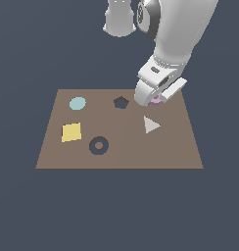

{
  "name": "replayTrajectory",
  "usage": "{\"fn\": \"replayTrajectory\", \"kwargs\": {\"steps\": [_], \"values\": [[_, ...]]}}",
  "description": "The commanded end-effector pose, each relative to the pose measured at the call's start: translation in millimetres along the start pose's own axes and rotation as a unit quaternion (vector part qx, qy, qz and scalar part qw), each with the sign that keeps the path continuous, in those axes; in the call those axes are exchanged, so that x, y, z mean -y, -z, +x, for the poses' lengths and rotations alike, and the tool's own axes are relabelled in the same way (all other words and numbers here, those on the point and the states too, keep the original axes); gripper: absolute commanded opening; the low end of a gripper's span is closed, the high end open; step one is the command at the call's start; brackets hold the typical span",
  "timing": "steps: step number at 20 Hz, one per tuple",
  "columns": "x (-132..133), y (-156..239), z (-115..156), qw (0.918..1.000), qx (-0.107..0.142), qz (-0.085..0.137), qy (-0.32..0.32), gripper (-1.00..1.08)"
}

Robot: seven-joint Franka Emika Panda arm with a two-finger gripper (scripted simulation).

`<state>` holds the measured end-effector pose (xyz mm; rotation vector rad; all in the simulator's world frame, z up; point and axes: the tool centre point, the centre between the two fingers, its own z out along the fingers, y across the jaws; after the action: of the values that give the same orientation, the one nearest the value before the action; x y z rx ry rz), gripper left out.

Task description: Insert a designated object into the corresponding slot on a board.

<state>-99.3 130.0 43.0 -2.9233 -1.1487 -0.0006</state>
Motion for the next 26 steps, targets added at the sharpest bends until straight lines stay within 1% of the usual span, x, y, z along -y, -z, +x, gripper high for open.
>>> {"fn": "replayTrajectory", "kwargs": {"steps": [1,5,6,19,26], "values": [[0.3,-7.7,-0.6,1.0,0.0,0.0,0.0,1.0],[0.3,-13.2,-0.8,1.0,0.0,0.0,0.001,1.0],[0.3,-13.2,-0.8,1.0,0.0,0.0,0.001,-1.0],[-0.6,-12.1,-1.3,1.0,0.0,-0.001,0.002,-1.0],[-5.6,-11.9,-7.1,0.9997,0.0,-0.001,0.023,-1.0]]}}
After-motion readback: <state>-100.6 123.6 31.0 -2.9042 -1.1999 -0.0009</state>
